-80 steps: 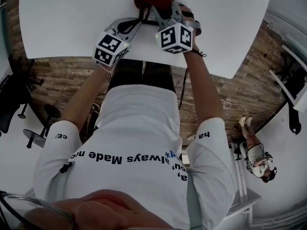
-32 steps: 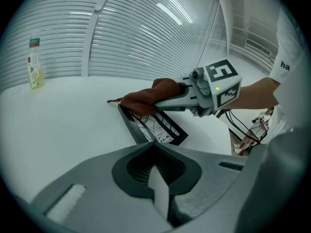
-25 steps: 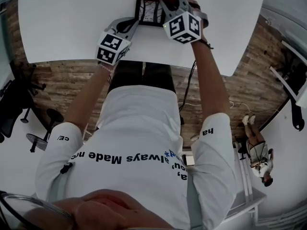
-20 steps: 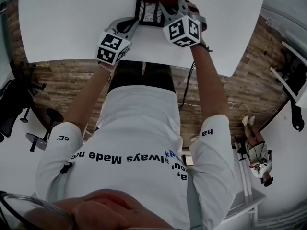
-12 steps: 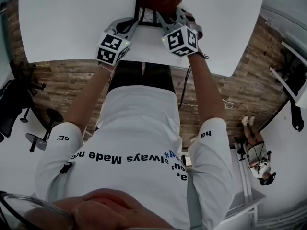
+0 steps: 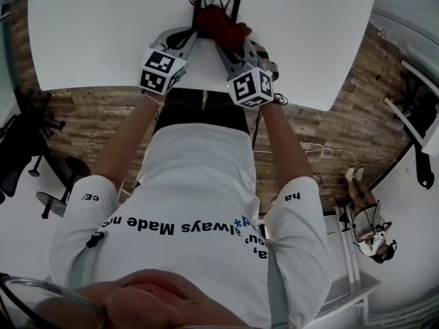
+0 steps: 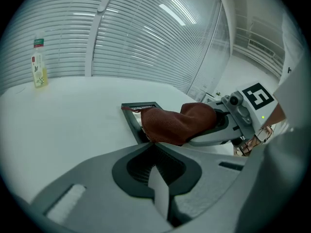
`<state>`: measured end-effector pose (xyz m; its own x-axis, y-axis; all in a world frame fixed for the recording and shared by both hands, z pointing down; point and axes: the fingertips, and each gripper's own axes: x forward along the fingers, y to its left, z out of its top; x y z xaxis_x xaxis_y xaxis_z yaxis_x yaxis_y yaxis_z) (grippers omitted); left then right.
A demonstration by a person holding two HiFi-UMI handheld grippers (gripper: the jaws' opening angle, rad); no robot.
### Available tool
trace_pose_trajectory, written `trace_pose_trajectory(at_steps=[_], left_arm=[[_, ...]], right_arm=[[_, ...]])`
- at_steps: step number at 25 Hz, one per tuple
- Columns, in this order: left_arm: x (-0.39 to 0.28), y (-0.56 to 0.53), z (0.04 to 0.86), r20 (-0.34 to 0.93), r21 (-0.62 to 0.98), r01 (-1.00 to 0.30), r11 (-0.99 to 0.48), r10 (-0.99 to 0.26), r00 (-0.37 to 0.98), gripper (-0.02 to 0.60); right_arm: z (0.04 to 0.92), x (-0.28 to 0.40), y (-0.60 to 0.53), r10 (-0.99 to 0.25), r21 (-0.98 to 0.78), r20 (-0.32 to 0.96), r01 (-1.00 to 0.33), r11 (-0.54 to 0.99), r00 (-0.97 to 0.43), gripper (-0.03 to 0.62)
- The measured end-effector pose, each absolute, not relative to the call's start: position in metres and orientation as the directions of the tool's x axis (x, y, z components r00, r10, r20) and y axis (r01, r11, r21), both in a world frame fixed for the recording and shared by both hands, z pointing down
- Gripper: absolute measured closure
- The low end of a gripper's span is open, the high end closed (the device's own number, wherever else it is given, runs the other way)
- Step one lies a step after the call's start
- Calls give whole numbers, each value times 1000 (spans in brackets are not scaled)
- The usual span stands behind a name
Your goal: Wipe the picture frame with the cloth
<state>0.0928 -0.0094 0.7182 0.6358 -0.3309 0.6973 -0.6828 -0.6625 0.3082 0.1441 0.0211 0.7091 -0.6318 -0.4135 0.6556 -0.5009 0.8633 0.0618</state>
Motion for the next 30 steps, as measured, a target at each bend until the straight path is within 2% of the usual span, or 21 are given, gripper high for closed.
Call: trace_pose_trajectory(at_steps=[6, 12, 20, 30], left_arm=[[93, -12, 720, 708, 310, -684, -660, -320, 630, 580], [89, -13, 693, 693, 321, -686, -653, -332, 640, 580], [96, -25, 572, 523, 262, -666, -698, -477, 706, 580], [86, -22, 407, 284, 195, -665, -721, -608, 742, 580]], right_arm=[[707, 142, 13, -450, 59, 643, -545, 836, -620, 563], [649, 148, -8, -556, 0, 567, -676, 737, -607, 563], [523, 157, -22, -683, -60, 424, -771, 634, -595, 563], [367, 139, -8, -748, -21, 273, -781, 624, -605, 563]])
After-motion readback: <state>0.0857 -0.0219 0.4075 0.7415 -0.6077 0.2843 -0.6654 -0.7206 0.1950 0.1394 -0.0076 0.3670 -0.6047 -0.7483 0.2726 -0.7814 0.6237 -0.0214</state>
